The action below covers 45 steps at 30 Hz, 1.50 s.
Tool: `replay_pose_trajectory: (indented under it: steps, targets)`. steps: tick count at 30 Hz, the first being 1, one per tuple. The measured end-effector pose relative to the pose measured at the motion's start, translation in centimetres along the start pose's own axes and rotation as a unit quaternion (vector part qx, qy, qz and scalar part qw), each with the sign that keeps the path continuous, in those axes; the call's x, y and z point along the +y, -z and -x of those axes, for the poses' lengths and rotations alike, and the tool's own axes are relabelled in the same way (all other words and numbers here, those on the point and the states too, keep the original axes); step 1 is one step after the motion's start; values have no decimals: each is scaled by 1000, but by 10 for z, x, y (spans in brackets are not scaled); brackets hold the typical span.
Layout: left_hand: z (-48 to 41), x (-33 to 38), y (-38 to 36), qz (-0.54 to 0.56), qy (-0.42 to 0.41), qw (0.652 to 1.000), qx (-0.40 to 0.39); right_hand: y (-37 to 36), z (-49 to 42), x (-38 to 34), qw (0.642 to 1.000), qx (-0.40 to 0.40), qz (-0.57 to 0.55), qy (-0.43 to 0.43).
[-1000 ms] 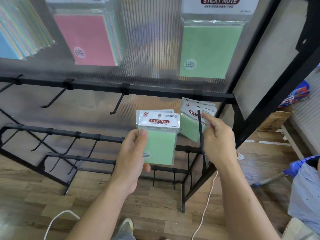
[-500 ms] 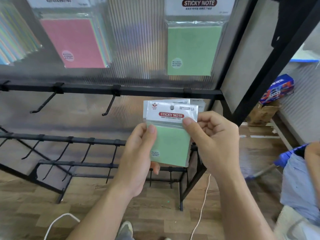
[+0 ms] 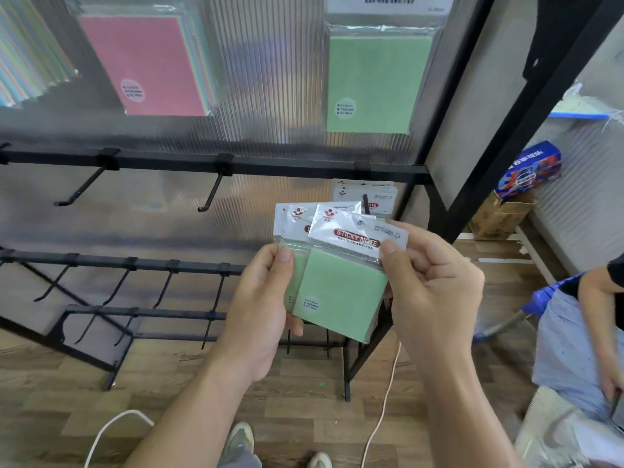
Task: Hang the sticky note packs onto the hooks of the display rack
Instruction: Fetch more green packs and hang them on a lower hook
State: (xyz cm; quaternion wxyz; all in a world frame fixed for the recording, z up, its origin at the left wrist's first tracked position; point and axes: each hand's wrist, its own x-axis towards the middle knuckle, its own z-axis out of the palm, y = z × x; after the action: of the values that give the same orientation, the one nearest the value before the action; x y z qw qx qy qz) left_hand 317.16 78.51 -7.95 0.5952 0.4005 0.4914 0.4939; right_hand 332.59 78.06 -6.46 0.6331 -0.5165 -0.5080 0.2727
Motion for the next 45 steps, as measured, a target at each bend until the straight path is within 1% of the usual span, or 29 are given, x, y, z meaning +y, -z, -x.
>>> replay_pose_trajectory:
  steps: [4, 6, 8, 11, 18, 21, 26, 30, 32, 34, 36, 42, 45]
  targets:
    - [-5, -7, 2, -18, -2, 998, 63, 8, 10, 6, 999, 4, -32, -38]
    - [-8, -8, 4, -29, -3, 995, 98, 12, 13, 13, 999, 10, -17, -37]
    - [-10, -10, 4, -36, -4, 993, 116, 16, 15, 20, 999, 20, 13, -29]
    - [-10, -11, 3, -37, -4, 992, 119, 19, 16, 29, 997, 38, 60, -14]
    - [-11, -13, 0, -38, -3, 992, 122, 21, 18, 34, 996, 23, 81, -21]
    - [-12, -13, 2, -33, 0, 991, 128, 19, 15, 41, 994, 28, 105, -26]
    - [-13, -11, 5, -28, 3, 991, 134, 14, 11, 53, 989, 13, 147, -30]
    - [-14, -9, 9, -23, 4, 990, 141, 8, 1, 59, 981, 11, 195, 3]
    - [-14, -8, 10, -24, 4, 989, 145, 7, -6, 61, 977, -2, 210, 17]
    - [-15, -7, 12, -27, 3, 989, 147, 5, -16, 61, 975, -33, 220, -3]
    - [-15, -5, 13, -28, 3, 988, 151, 2, -26, 59, 975, -65, 210, -43]
    - [-17, -3, 14, -26, -4, 990, 142, -5, -53, 54, 976, -99, 164, -107]
    - [-17, 1, 11, -26, -13, 991, 129, -4, -61, 54, 970, -124, 166, -125]
